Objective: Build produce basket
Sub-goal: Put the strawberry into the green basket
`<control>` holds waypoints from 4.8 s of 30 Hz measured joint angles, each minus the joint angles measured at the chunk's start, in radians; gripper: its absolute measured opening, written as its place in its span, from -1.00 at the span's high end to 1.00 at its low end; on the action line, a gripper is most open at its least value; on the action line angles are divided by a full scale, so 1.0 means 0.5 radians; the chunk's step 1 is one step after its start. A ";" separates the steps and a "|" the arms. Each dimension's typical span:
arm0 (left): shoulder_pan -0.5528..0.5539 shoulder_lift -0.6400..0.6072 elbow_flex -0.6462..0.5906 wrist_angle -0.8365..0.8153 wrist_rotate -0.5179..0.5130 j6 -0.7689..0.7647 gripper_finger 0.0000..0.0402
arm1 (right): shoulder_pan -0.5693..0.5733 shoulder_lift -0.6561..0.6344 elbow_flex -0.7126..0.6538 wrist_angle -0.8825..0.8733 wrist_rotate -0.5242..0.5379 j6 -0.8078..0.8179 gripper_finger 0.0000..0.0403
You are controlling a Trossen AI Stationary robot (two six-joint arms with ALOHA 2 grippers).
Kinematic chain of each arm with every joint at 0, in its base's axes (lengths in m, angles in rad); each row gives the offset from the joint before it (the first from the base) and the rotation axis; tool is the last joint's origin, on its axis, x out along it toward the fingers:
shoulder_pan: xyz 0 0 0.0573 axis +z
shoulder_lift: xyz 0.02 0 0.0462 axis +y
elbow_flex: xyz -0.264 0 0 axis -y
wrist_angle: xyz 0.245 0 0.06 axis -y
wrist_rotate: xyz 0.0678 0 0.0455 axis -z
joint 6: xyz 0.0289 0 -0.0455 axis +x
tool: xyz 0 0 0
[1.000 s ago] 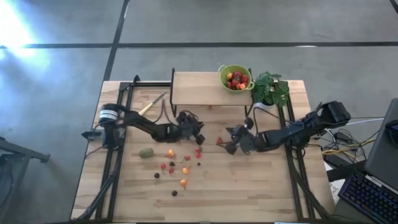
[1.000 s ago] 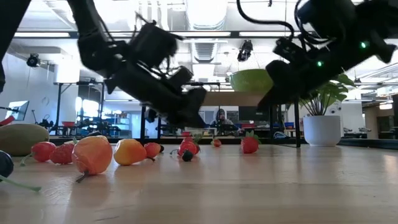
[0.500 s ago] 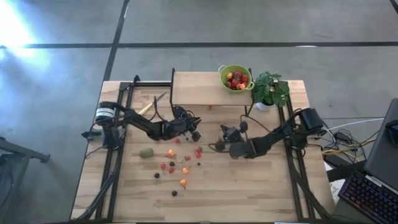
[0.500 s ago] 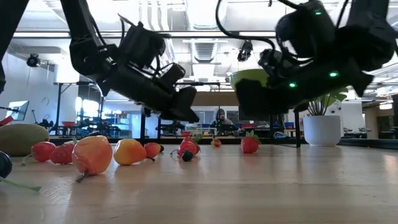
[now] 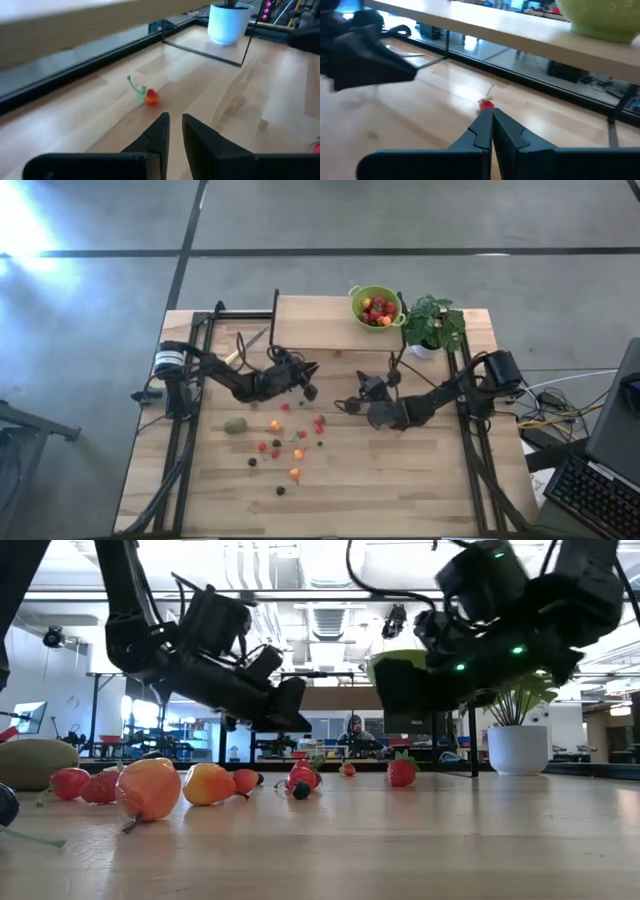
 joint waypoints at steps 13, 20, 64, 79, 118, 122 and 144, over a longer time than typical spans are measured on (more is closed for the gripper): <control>-0.302 0.081 0.490 -0.641 -0.564 -0.221 0.76 | 0.097 -0.714 -0.632 -0.006 0.010 -0.001 0.96; -0.415 0.403 0.824 -0.694 -0.977 -0.383 0.97 | 0.140 -1.271 -0.972 -0.001 0.013 -0.013 0.96; -0.023 0.940 1.229 -0.778 -0.735 -0.790 -0.20 | 0.139 -1.792 -1.164 -0.278 0.339 -0.248 0.96; 0.037 1.091 1.316 -0.611 -0.666 -0.724 -0.20 | 0.139 -1.792 -1.164 -0.359 0.339 -0.216 0.96; 0.021 1.139 1.417 -0.645 -0.374 -0.405 -0.20 | 0.138 -1.788 -1.164 -0.546 0.340 -0.097 0.96; 0.022 1.139 1.417 -0.679 -0.382 -0.420 -0.23 | 0.138 -1.788 -1.164 -0.546 0.339 -0.098 0.96; 0.067 1.173 1.502 -0.711 -0.587 -0.424 -0.61 | 0.138 -1.788 -1.164 -0.546 0.336 -0.090 0.96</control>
